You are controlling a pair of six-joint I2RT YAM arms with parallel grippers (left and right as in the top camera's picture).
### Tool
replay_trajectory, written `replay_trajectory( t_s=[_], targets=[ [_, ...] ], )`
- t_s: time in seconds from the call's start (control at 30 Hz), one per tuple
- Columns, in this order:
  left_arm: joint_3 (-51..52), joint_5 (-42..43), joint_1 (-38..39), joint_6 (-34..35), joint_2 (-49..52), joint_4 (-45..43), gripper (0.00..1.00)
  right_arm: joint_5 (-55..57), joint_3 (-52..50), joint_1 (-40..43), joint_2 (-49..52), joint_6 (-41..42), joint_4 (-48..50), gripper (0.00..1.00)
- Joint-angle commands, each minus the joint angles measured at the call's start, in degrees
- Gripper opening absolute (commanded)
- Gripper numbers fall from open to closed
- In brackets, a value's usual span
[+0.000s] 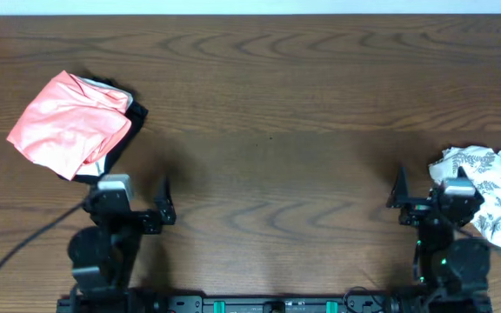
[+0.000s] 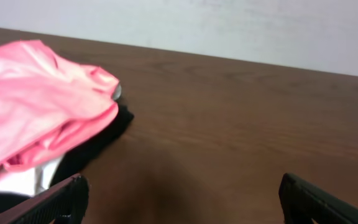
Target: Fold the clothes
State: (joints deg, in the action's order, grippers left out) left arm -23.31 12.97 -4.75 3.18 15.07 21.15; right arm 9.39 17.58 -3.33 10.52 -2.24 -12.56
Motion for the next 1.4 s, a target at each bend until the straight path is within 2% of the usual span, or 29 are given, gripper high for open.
replay_trajectory(
  t_s=[0.0,0.27,0.43,0.53,0.63,0.73,1.0,1.2,1.3,1.33,1.37],
  targets=[
    [-8.1,0.7,0.2,-0.1,7.6,3.2,0.98,1.8,6.9,0.5,8.8,0.9,-3.7,0.99],
    [-26.3,0.7,0.2,-0.1,30.1,19.3,0.98,-2.7,28.8,1.1,39.0,0.9,-21.5,0.99],
    [-30.1,1.7,0.2,1.2,38.7,24.9,0.98,-8.2,40.5,1.2,54.0,0.9,-29.2,0.99],
    [-30.1,3.0,0.2,1.9,40.5,25.3,0.98,-4.2,41.5,1.8,58.6,1.7,-27.9,0.99],
    [-30.1,3.1,0.2,1.9,40.9,25.1,0.98,3.1,41.5,4.7,62.8,9.9,-27.4,0.99],
    [-30.1,3.0,0.2,1.9,40.9,25.1,0.98,3.8,41.5,9.6,66.5,13.3,-27.0,0.99],
    [-30.1,3.1,0.2,1.9,40.9,25.1,0.98,3.7,41.5,23.1,76.9,14.4,-22.1,0.99],
    [-30.1,3.1,0.2,1.9,40.9,25.1,0.98,1.0,41.5,26.3,87.7,14.4,-19.3,0.99],
    [-30.1,3.1,0.2,1.9,40.9,25.1,0.98,0.4,41.5,26.3,92.0,14.4,-19.3,0.91],
    [-30.1,3.1,0.2,1.9,40.9,25.1,0.98,0.4,41.5,26.3,93.2,14.4,-19.3,0.82],
    [-30.1,3.1,0.2,1.9,40.9,25.1,0.98,0.4,41.5,26.3,93.9,14.4,-19.3,0.64]
  ],
)
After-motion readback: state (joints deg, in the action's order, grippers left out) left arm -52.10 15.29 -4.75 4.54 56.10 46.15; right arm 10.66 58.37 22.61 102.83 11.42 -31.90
